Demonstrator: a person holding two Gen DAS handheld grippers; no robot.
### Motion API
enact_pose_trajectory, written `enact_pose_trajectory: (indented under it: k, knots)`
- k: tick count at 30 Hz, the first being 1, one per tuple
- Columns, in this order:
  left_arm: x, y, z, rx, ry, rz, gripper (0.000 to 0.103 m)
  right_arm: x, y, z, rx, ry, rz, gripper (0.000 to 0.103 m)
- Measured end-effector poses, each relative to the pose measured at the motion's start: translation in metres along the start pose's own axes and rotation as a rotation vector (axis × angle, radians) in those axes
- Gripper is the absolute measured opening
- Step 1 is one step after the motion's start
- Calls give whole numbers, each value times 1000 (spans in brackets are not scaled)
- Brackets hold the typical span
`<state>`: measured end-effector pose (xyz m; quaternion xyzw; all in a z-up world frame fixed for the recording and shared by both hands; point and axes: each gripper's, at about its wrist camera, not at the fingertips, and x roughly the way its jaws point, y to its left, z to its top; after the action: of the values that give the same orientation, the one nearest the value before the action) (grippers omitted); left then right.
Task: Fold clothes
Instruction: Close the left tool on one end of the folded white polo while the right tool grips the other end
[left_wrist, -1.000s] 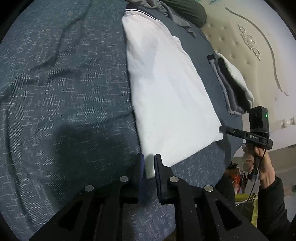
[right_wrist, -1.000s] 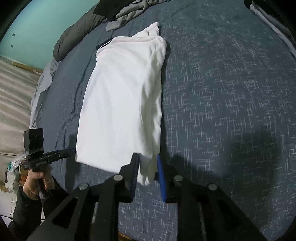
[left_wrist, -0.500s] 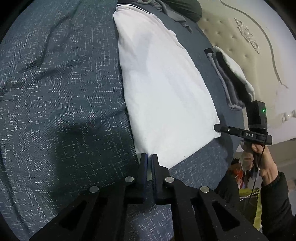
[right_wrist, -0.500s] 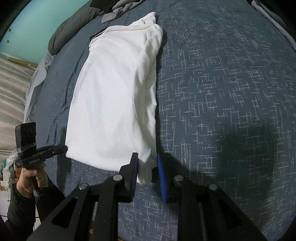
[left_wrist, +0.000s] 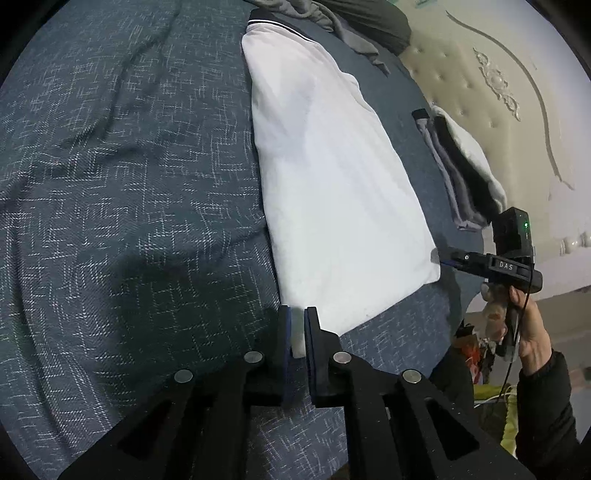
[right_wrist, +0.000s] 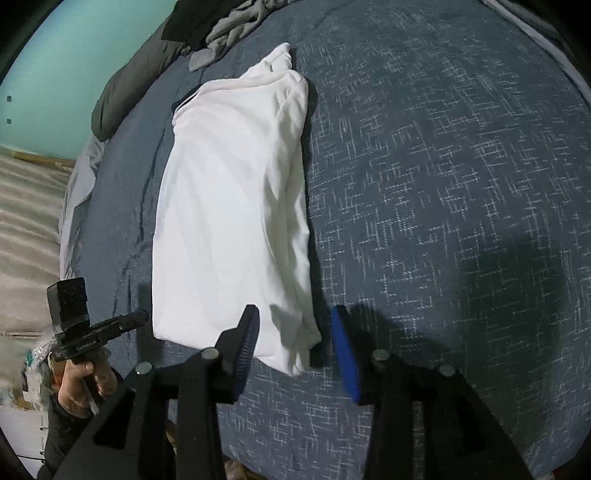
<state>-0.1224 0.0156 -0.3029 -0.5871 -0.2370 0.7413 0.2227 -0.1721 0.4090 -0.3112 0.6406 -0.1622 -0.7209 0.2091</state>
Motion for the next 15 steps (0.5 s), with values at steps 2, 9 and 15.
enact_pose_trajectory:
  k: [2, 9, 15]
  knots:
    - [3, 0, 2, -14, 4, -11, 32, 6, 4, 1, 5, 23, -11, 46]
    - [16, -2, 4, -25, 28, -32, 37, 25, 12, 1, -9, 80, 2, 58]
    - [28, 4, 5, -59, 44, -41, 37, 36, 12, 5, -27, 113, -11, 61]
